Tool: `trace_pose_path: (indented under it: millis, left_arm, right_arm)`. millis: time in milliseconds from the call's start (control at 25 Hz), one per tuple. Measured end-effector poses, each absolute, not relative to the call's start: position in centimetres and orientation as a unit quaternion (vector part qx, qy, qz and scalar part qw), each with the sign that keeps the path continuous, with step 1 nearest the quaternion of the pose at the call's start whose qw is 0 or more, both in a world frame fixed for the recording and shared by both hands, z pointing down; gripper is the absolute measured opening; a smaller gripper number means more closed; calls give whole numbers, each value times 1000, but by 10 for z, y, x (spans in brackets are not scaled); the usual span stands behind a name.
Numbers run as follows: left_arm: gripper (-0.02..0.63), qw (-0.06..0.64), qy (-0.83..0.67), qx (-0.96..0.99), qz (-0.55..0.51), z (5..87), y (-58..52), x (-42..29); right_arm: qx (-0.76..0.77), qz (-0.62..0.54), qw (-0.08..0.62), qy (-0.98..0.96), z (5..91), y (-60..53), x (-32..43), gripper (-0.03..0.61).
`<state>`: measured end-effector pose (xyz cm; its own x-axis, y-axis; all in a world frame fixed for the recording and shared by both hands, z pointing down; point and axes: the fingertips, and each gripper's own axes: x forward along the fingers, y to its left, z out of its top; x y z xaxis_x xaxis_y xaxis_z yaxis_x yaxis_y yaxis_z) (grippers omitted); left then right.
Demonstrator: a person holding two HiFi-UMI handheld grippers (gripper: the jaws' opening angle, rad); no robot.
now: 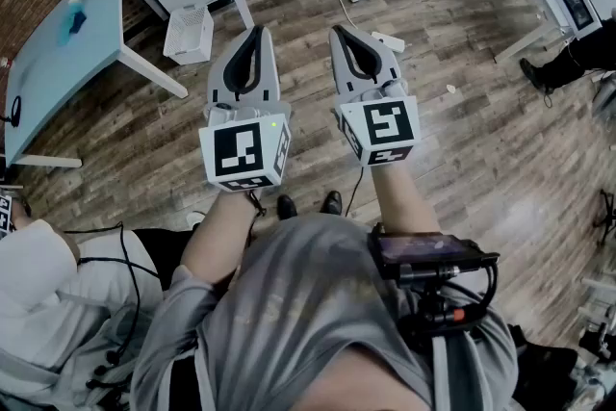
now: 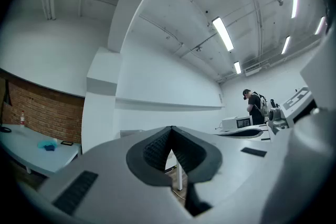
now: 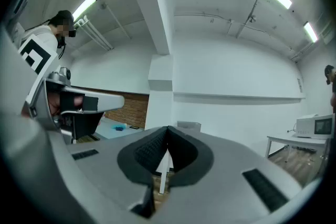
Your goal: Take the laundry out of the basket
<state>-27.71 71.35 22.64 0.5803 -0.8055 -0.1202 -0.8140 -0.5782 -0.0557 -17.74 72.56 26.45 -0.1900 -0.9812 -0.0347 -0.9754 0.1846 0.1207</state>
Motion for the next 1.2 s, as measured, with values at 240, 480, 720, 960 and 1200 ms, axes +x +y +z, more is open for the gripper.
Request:
trace_pose_path:
  millis: [240, 480, 720, 960, 1200]
  left_arm:
    - [8, 55, 462, -885, 38, 229, 717, -257]
    - [8, 55, 475, -878, 35, 235, 722, -237]
    - [8, 53, 484, -873, 32, 241, 721, -223]
    - [8, 46, 487, -872, 27, 251, 692, -218]
    - [8, 42, 487, -872, 30, 256, 628, -214]
  right_arm:
    - [633, -58, 19, -772, 264, 730, -156, 8]
    - [615, -50, 12, -787, 270, 736, -136, 8]
    - [611, -34, 17, -791, 283, 733, -112, 8]
    - [609, -26, 21, -793, 293, 708, -106, 8]
    - [611, -21, 18, -791, 297, 646, -99, 8]
